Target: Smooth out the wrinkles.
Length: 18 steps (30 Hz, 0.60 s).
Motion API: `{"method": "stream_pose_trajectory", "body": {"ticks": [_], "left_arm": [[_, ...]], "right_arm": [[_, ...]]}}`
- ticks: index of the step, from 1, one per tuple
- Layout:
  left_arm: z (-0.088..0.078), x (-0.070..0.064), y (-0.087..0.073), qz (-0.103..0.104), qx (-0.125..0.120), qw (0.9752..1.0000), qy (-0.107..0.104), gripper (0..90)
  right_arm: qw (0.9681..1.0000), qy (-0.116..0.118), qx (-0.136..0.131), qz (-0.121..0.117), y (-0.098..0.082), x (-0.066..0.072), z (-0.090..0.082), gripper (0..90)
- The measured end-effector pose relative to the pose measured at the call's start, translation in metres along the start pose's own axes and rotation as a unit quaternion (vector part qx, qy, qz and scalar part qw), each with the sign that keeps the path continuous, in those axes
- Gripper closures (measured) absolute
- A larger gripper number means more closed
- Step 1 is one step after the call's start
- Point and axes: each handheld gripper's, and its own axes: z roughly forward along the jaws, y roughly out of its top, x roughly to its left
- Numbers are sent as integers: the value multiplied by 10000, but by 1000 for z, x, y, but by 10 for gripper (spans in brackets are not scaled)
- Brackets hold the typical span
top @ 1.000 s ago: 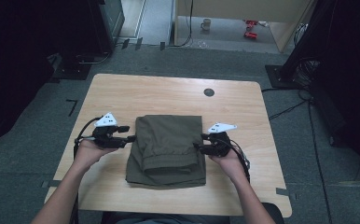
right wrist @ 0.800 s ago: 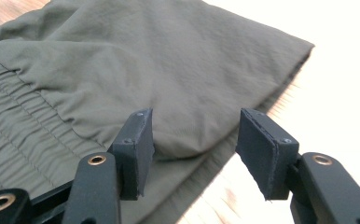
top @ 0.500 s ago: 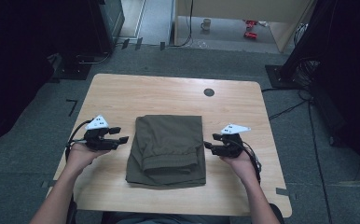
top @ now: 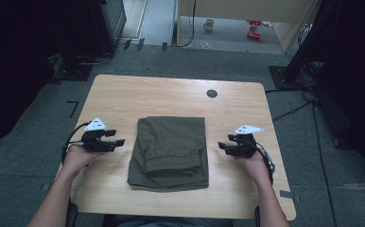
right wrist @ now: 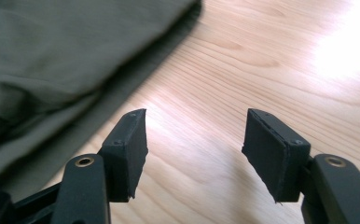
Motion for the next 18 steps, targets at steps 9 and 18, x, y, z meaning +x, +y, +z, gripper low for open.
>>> {"method": "stream_pose_trajectory", "body": {"ticks": [9, 18], "left_arm": [[6, 12, -8, -38, 126, 9997, 197, 365], [10, 19, -14, -70, 246, 9990, 363, 365]], "right_arm": [[9993, -322, 58, 194, -9, -22, 3, 380], [9984, -565, -15, 78, -14, -33, 5, 378]]}}
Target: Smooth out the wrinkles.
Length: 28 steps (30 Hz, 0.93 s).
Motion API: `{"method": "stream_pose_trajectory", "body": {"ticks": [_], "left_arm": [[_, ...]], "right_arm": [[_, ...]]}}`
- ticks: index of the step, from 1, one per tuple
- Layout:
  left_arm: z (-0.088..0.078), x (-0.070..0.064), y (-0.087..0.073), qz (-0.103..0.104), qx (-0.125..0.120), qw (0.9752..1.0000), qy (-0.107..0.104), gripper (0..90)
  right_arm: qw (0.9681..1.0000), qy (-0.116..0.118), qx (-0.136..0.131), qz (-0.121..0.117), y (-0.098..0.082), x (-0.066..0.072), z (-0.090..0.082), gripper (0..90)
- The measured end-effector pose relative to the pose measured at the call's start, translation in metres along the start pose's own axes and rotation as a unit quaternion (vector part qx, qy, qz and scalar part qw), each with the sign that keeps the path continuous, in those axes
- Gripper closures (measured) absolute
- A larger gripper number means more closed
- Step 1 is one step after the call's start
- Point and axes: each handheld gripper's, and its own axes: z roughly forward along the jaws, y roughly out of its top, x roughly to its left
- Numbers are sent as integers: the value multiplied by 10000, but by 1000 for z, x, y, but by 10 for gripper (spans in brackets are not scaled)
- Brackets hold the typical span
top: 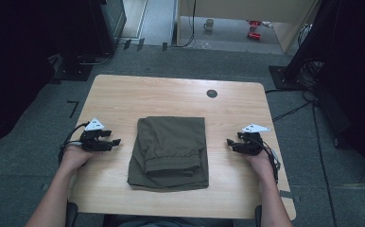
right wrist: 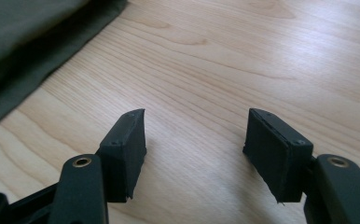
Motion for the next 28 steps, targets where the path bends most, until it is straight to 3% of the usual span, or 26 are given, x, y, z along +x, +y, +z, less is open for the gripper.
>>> {"method": "stream_pose_trajectory", "body": {"ticks": [2, 6, 9, 19, 28], "left_arm": [[1, 0, -1, 49, -27, 10000, 11, 365], [2, 1, -2, 106, -95, 9999, 24, 362], [4, -1, -5, 367, -143, 9992, 77, 323], [5, -1, -5, 237, -173, 9993, 215, 262], [5, -1, -5, 152, -181, 9993, 293, 252]], "right_arm": [[9999, -84, -27, -103, -1, -1, 0, 360], [9999, -107, -77, -55, -2, -3, 1, 343], [9999, -105, -49, -64, -2, -2, 1, 300], [9999, -132, 27, -88, -2, 2, 3, 189], [9995, -293, 101, 84, -2, 4, 4, 104]]}}
